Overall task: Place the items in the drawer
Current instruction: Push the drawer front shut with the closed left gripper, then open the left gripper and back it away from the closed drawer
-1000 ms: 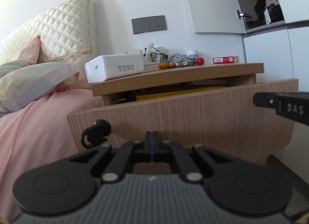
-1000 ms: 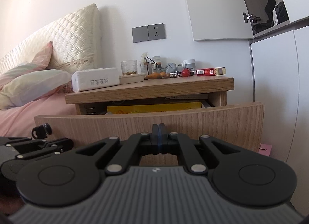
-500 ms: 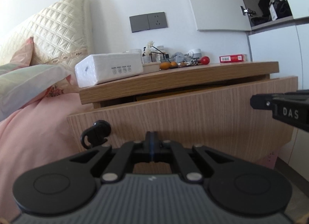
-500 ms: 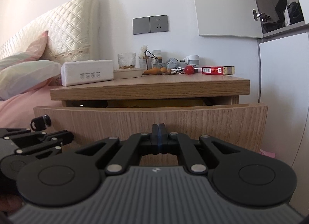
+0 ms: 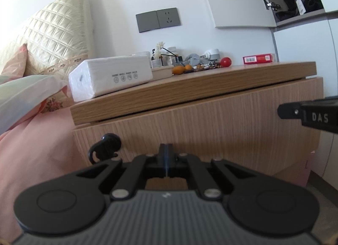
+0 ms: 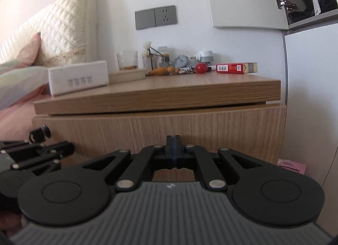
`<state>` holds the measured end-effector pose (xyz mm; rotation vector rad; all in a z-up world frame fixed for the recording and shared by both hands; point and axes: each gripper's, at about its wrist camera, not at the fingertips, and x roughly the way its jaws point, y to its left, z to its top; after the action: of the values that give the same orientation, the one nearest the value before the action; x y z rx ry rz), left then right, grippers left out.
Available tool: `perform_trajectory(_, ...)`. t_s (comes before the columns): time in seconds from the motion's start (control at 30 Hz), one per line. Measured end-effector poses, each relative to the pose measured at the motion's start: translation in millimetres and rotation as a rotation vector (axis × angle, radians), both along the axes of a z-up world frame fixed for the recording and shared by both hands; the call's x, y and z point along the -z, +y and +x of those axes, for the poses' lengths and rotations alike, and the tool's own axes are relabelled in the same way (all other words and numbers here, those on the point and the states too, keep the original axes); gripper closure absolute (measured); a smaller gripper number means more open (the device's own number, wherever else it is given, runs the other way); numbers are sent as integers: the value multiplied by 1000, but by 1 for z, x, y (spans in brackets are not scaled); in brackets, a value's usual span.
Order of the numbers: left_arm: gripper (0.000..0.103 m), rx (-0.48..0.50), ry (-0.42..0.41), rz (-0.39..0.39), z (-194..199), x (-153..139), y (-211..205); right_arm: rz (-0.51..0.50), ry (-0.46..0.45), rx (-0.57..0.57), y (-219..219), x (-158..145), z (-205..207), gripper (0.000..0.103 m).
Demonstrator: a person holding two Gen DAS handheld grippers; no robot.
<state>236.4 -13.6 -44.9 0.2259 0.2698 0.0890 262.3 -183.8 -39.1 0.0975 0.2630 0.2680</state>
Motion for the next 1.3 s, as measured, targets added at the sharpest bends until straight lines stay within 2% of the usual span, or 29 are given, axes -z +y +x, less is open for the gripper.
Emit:
perform_trajectory(0.2, 99, 7, 12, -28, 8, -2, 1, 3, -9, -6, -4, 0, 10, 100)
perform_trajectory(0.4, 99, 10, 15, -36, 13, -2, 2, 57, 4, 8, -8, 1, 18, 100)
perform_trajectory(0.8, 98, 24, 24, -29, 23, -2, 5, 38, -22, 13, -6, 6, 28, 100)
perform_trajectory(1.13, 98, 26, 45, -68, 26, -9, 8, 47, -26, 3, -8, 7, 28, 100)
perform_trajectory(1.2, 96, 25, 41, -81, 25, -11, 9, 58, -15, -1, -9, 7, 28, 99)
perform_trajectory(1.27, 79, 18, 22, -77, 22, -13, 9, 72, -4, -4, -10, 6, 27, 99)
perform_trajectory(1.3, 79, 24, 17, -82, 20, -14, 9, 71, -2, -7, -9, 5, 25, 99)
